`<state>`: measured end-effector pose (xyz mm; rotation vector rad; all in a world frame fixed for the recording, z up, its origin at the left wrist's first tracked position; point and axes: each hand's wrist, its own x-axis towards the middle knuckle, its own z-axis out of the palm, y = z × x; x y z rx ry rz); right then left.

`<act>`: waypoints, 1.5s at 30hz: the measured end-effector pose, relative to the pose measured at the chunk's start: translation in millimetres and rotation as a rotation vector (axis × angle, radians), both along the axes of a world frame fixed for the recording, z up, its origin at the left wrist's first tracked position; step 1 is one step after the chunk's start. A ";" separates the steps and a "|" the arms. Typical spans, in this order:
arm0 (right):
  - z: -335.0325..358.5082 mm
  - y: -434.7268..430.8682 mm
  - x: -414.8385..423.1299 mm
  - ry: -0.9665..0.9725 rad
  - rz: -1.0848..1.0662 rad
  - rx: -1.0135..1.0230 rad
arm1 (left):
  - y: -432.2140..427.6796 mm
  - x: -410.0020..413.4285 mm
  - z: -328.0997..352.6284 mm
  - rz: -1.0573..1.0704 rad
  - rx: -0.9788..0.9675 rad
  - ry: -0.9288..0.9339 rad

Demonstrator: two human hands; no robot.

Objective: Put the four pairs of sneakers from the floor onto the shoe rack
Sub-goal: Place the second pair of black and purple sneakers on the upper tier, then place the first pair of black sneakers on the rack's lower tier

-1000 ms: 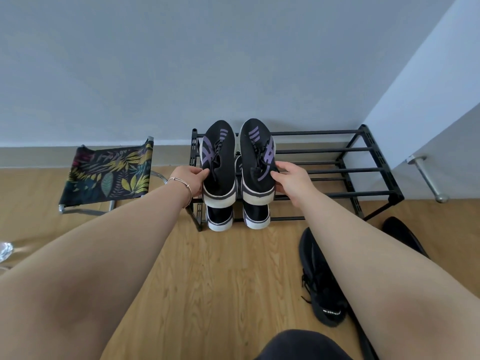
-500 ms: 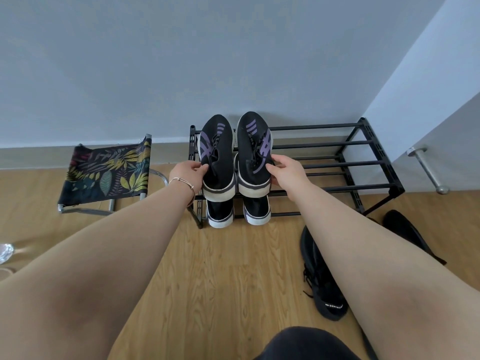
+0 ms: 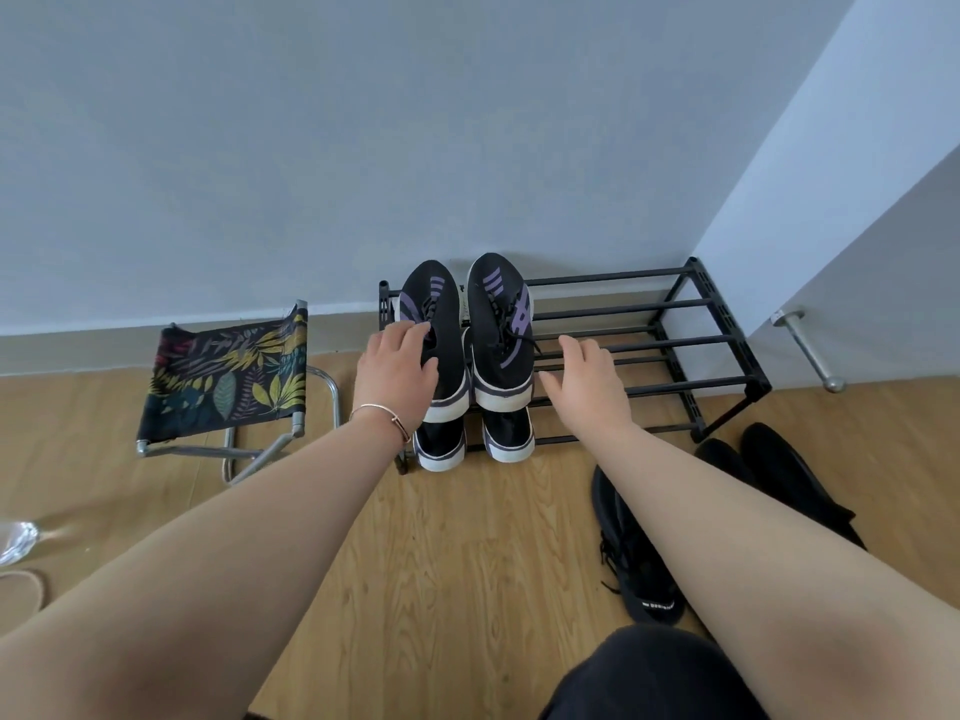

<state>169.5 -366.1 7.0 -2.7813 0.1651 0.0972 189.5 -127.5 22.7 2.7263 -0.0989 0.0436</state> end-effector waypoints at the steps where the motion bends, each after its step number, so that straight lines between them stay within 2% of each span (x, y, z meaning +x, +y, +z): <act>1: 4.8 -1.6 -4.1 -0.015 0.011 -0.060 | -5.4 -3.1 4.9 -0.045 0.055 0.010; 5: 24.2 -14.6 -21.0 -0.069 0.066 -0.289 | -32.7 -14.8 19.5 -0.165 0.233 0.091; 11: 71.1 -45.1 -55.3 -0.052 0.074 -0.495 | -73.1 -22.3 42.0 -0.321 0.279 0.059; 17: 120.4 -80.6 -73.1 0.016 0.039 -0.523 | -121.0 -36.3 61.5 -0.427 0.222 0.040; 20: 121.3 -100.6 -85.1 0.027 0.013 -0.513 | -150.7 -43.7 55.2 -0.493 0.230 0.027; 30: 39.2 -192.3 -136.7 0.063 0.065 -0.460 | -227.7 -71.6 -14.4 -0.552 0.351 0.076; 36: -37.4 -234.3 -178.5 0.121 0.003 -0.369 | -255.3 -94.5 -68.4 -0.550 0.399 0.173; 45: -141.5 -264.5 -233.5 0.344 -0.198 -0.200 | -265.8 -131.4 -157.7 -0.524 0.460 0.410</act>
